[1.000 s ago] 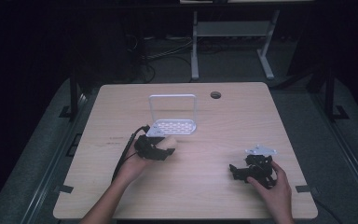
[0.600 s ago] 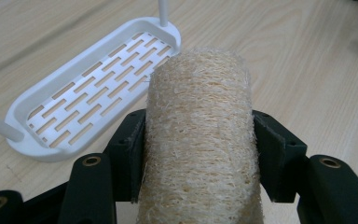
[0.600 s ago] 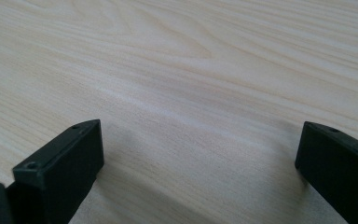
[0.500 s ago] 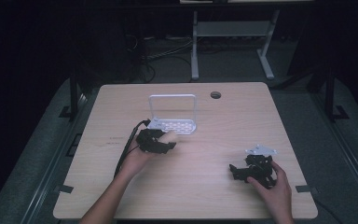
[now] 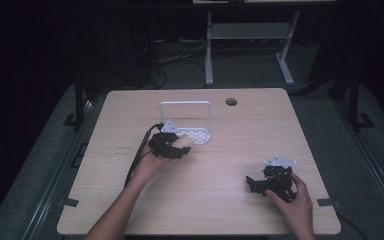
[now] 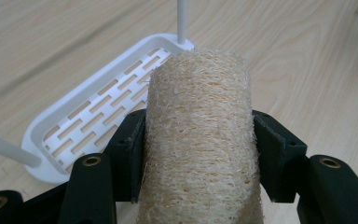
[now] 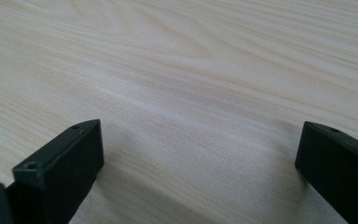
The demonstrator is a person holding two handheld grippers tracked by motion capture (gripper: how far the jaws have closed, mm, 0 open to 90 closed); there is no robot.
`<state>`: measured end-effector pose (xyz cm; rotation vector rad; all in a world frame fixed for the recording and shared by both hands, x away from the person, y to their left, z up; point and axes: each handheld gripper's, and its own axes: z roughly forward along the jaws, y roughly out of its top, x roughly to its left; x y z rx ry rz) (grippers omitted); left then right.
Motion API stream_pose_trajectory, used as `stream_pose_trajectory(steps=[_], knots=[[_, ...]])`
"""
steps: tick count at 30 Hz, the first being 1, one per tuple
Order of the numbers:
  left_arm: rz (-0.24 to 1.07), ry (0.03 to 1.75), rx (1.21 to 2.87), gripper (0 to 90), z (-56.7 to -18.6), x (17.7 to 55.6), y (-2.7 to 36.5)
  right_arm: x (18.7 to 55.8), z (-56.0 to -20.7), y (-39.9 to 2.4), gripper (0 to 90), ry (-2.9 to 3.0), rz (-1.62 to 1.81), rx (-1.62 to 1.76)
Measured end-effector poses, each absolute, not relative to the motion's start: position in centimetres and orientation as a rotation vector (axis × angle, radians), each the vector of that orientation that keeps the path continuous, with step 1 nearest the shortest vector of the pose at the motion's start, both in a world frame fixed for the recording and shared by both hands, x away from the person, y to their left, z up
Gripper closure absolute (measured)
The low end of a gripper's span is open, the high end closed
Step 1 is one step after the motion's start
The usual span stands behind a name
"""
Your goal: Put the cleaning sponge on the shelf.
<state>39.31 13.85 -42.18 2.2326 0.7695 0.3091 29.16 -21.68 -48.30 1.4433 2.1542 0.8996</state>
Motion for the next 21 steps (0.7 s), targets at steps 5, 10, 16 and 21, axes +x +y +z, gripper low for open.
stream_pose_trajectory(steps=[5, 10, 16, 21], knots=[[0.312, 0.767, 2.237, 41.7, -42.2, 39.9, 13.4, 29.2, -48.3, -21.7, 0.5, 2.155, 0.900, 1.443], [0.314, 0.775, 2.231, 41.8, -42.3, 40.5, 13.0, 29.2, -48.3, -21.7, 0.6, 2.154, 0.900, 1.443], [0.314, 0.783, 2.227, 41.8, -42.3, 41.3, 12.5, 29.2, -48.3, -21.7, 0.5, 2.154, 0.900, 1.443], [0.317, 0.787, 2.223, 41.8, -42.3, 41.9, 12.1, 29.2, -48.3, -21.7, 0.6, 2.154, 0.900, 1.443]])
